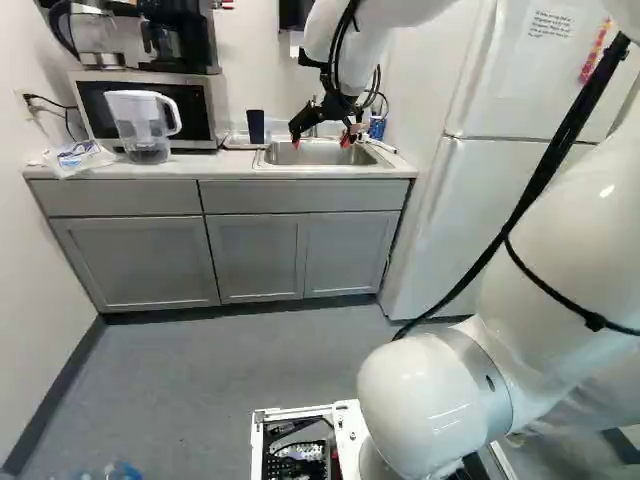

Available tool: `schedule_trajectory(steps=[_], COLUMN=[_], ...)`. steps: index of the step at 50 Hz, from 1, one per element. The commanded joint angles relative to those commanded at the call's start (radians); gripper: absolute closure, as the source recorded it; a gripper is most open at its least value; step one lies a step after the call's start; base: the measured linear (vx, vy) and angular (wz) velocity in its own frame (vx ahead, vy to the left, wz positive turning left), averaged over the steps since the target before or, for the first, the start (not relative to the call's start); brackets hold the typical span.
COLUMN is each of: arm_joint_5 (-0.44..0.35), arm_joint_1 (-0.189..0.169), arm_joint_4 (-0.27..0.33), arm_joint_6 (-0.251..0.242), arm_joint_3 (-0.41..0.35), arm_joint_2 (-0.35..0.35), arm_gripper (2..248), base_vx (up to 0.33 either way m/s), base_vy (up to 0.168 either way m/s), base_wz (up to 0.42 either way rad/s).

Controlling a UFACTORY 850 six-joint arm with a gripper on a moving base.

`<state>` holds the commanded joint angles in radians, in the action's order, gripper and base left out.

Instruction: Rinse the cup and place it in the tray

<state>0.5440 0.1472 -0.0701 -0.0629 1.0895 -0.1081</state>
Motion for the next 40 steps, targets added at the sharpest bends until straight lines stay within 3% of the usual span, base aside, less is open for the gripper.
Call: schedule_trajectory(steps=[40], arm_joint_5=[-0.015], arm_joint_1=[-0.002], arm_joint_4=[0.001], arm_joint_6=[0.001], arm_joint_3=[-0.011], arm_joint_2=[-0.002], arm_gripper=[3], base_vx=[-0.012], base_vy=[-0.002], base_wz=[0.001])
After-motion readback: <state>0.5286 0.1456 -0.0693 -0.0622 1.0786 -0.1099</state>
